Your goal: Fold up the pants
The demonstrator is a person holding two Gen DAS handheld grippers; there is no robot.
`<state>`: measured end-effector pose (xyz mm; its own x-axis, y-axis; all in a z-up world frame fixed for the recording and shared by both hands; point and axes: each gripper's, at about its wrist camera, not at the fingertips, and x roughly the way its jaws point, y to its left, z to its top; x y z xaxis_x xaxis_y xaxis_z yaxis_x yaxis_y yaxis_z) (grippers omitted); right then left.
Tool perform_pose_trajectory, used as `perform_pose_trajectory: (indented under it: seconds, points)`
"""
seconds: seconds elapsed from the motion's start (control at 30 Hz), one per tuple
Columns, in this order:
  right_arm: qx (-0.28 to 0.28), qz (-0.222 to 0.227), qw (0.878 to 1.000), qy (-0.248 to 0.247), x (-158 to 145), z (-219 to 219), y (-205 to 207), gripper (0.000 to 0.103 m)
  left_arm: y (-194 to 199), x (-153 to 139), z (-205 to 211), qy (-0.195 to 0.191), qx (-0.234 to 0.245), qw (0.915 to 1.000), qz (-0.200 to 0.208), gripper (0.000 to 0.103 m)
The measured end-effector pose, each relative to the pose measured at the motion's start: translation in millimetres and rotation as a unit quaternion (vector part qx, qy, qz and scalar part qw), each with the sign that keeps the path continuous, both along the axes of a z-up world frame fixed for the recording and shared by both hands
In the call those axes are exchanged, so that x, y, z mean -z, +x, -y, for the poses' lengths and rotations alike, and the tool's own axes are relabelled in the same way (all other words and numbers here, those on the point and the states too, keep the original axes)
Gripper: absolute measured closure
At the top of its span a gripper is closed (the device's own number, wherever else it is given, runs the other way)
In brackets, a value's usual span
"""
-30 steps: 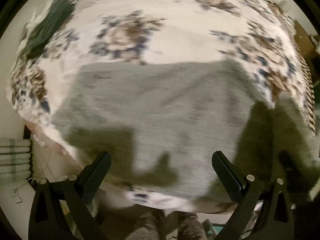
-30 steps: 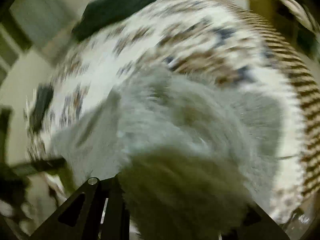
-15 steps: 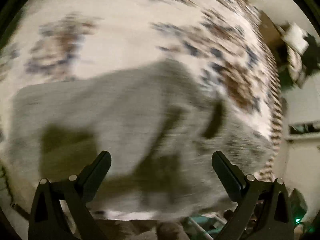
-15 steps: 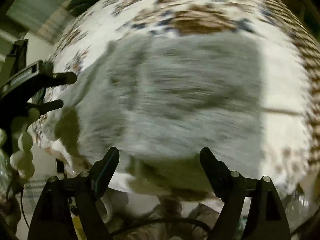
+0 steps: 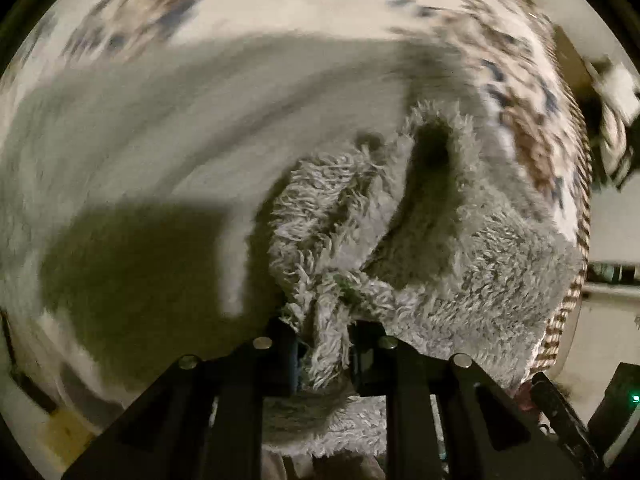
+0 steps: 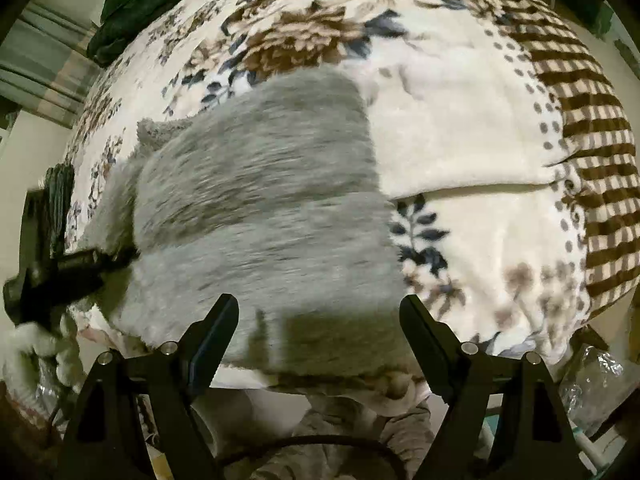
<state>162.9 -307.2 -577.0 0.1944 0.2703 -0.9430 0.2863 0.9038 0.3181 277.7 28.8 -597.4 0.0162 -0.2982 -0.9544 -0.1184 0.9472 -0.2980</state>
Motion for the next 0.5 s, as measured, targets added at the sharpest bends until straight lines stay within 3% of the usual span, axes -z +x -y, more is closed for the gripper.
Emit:
perform_pose_trajectory:
  seconds: [0.1,0.17,0.3,0.33,0.43,0.5]
  points:
    - [-0.006,-0.013,1.0,0.007,6.7,-3.9,3.1,0.018,-4.8,-3.1,-0.5,-0.032,0.004,0.9994,-0.015,0.073]
    - [-0.01,-0.015,1.0,0.011,6.8,-4.8,5.6,0.018,-5.0,-14.5,0.7,-0.04,0.009,0.9991,-0.014,0.07]
    - [-0.017,-0.016,1.0,0.011,6.5,-1.9,15.1,0.018,0.0,-44.0,-7.1,-0.086,-0.018,0.9961,0.014,0.053]
    - [-0.017,-0.016,1.0,0.011,6.1,-0.2,17.1,0.018,3.6,-50.8,-8.9,-0.107,-0.027,0.9936,0.024,0.046]
    - [-0.012,-0.016,1.0,0.01,5.0,3.9,23.6,0.018,16.6,-58.8,-14.4,-0.149,-0.051,0.987,0.034,0.035]
    - [-0.011,-0.014,1.0,0.009,4.0,4.9,28.1,0.018,27.9,-55.1,-10.1,-0.139,-0.056,0.9878,0.042,0.027]
